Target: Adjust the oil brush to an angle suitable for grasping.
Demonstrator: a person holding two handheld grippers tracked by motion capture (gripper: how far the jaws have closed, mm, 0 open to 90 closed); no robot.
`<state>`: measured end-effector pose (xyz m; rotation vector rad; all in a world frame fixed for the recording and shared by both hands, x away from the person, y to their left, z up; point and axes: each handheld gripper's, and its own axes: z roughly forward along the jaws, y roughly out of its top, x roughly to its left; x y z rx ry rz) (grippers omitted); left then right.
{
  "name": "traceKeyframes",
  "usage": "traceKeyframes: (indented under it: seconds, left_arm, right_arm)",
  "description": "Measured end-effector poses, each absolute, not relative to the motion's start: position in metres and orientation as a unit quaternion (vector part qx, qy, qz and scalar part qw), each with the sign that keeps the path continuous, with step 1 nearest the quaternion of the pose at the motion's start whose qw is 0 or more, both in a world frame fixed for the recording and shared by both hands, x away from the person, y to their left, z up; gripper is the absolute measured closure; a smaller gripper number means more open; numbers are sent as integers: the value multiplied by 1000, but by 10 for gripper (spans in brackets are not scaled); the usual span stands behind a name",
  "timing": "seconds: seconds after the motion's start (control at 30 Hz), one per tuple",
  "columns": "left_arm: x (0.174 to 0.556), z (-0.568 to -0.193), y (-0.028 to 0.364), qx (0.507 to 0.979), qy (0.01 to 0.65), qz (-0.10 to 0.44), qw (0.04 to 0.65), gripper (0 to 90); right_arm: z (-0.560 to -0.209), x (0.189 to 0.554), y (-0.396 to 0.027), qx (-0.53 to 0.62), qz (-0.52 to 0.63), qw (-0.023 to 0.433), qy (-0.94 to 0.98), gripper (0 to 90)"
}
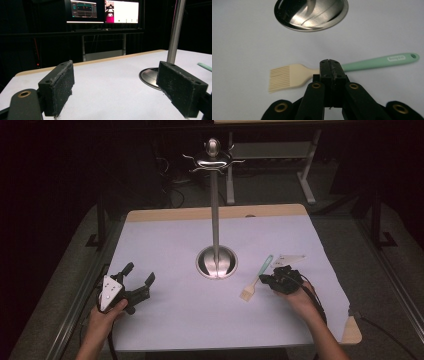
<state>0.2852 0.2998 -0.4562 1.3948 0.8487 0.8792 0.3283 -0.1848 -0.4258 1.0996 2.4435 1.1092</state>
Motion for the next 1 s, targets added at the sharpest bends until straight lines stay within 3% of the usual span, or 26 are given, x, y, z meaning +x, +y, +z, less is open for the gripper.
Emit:
traceKeyframes:
  seconds: [0.53,1.0]
  left_arm:
    - [286,-456,300,602,366,378,600,145]
    - [286,-456,300,602,367,377,601,145]
  right_arm:
    - [-429,338,-155,352,376,93,852,897]
    - [-442,345,-144,352,345,95,865,898]
